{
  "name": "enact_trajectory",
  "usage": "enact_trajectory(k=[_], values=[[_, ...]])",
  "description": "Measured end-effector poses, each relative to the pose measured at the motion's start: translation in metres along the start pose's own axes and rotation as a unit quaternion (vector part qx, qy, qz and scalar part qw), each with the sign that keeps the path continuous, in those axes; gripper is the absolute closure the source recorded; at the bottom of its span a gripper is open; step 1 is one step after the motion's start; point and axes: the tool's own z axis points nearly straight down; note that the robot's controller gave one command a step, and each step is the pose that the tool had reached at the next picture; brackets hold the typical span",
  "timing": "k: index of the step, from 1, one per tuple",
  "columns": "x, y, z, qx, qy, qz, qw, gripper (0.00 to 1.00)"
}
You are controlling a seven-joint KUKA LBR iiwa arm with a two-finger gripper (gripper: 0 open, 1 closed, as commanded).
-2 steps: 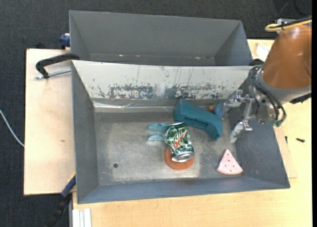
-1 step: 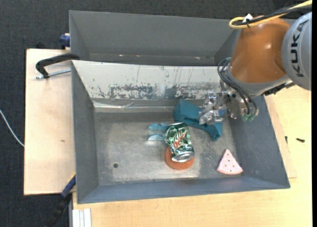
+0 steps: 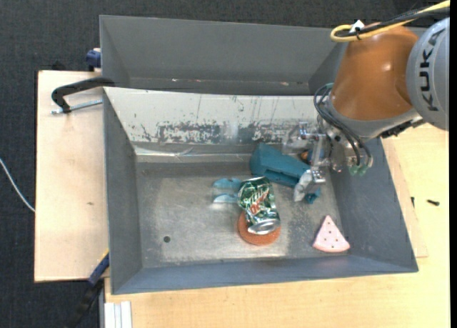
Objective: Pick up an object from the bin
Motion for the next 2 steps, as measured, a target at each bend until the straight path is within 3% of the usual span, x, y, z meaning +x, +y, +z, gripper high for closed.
enact_trajectory(k=[1, 2], values=[[0.000, 0.000, 0.000, 0.000, 0.0000, 0.000, 1.0000, 0.00], [-0.010, 0.004, 0.113, -0.001, 0.0018, -0.206, 0.9785, 1.00]])
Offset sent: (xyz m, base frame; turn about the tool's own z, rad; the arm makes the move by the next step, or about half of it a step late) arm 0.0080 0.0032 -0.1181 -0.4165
